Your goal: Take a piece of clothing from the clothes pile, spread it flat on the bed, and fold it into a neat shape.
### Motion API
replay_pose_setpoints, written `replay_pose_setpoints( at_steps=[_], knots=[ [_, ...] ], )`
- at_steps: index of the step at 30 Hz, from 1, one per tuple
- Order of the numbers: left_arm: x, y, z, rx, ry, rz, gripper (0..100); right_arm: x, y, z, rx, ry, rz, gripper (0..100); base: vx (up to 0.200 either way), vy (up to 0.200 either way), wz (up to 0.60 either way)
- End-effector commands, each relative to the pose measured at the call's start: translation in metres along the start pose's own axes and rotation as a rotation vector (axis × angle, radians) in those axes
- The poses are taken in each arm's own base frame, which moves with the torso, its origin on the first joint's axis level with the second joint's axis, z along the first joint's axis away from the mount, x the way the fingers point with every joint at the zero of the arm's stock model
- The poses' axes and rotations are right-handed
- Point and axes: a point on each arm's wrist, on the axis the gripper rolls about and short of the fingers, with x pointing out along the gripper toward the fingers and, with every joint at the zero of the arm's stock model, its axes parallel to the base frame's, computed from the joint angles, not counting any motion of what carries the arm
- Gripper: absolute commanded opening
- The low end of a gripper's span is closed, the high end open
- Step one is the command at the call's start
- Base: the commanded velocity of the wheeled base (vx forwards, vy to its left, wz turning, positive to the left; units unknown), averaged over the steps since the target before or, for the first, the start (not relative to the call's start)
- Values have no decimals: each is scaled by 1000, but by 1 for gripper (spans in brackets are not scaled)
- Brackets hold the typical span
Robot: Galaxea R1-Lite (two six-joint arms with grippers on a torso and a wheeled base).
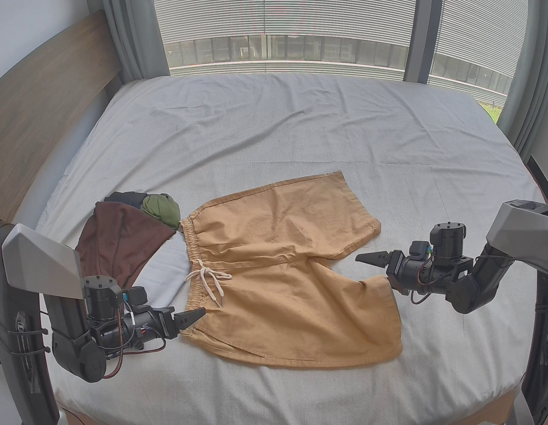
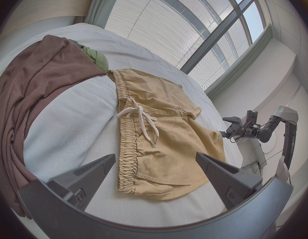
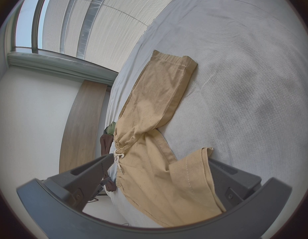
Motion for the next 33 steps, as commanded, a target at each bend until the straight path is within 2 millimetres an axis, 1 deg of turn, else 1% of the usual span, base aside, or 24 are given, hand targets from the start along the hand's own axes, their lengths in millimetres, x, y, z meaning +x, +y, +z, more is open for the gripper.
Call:
replay_pose_setpoints(
  at_steps=[1,7,8,13,16,25,27,29,33],
  knots=[
    [0,0,-1,-1,2,-1,100,5,-6,2,10,-4,-6,100,0,0,0],
    [1,-1,-1,2,3,-5,100,4,-9,1,15,-3,-13,100,0,0,0],
    [1,-2,-1,2,5,-7,100,4,-10,2,16,-5,-14,0,0,0,0],
    [1,-3,-2,6,7,-10,100,3,-11,1,19,-5,-20,0,0,0,0],
    [2,-5,-2,8,11,-13,100,-1,-8,0,20,-5,-21,0,0,0,0],
    [2,-6,-4,8,19,-16,100,-23,10,2,-2,-47,-18,0,0,0,0],
    [2,-6,-4,9,21,-19,100,-28,12,4,-6,-58,-15,0,0,0,0],
    [2,-7,-4,10,19,-19,100,-33,11,10,-7,-89,-24,0,0,0,0],
    [2,-7,-4,10,19,-19,100,-38,8,18,-5,-136,-49,0,0,0,0]
  ],
)
